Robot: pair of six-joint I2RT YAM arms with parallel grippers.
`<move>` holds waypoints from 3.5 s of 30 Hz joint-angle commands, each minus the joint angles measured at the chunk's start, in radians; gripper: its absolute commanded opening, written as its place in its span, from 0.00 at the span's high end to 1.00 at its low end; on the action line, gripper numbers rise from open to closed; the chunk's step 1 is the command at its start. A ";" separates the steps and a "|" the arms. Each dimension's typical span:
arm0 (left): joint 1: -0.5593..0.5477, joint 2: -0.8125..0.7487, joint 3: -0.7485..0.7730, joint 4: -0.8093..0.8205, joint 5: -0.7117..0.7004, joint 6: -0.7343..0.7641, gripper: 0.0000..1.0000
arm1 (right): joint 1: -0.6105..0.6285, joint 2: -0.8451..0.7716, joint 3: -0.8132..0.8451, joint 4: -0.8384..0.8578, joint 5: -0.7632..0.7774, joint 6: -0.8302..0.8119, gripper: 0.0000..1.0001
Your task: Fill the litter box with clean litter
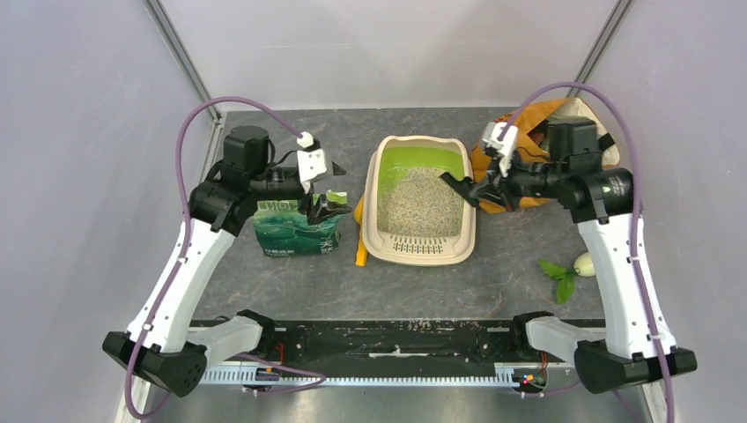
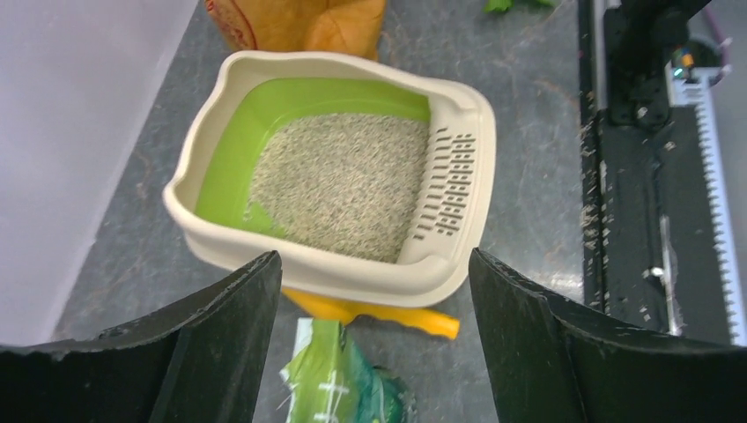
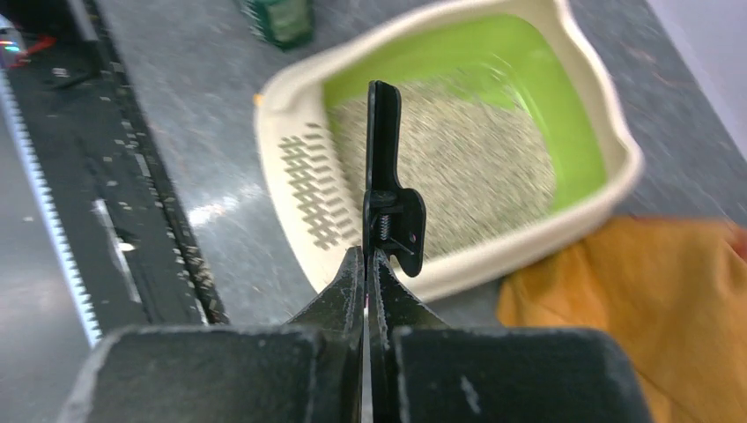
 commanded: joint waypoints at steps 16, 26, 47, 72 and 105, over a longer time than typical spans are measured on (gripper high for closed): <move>-0.163 0.012 -0.172 0.295 0.032 -0.365 0.23 | 0.526 0.160 0.076 0.184 0.107 0.073 1.00; -0.200 0.027 -0.176 0.300 0.028 -0.373 0.36 | 0.617 0.208 0.119 0.140 0.184 0.054 1.00; -0.135 -0.177 -0.403 0.731 0.137 -0.537 0.98 | 0.555 0.029 -0.026 0.493 0.086 0.412 0.15; -0.135 -0.195 -0.427 0.853 0.162 -0.563 0.98 | 0.615 0.082 -0.076 0.640 -0.012 0.452 0.32; 0.531 0.169 0.223 -0.767 0.141 0.753 0.27 | 0.574 0.247 0.076 0.492 0.039 0.168 1.00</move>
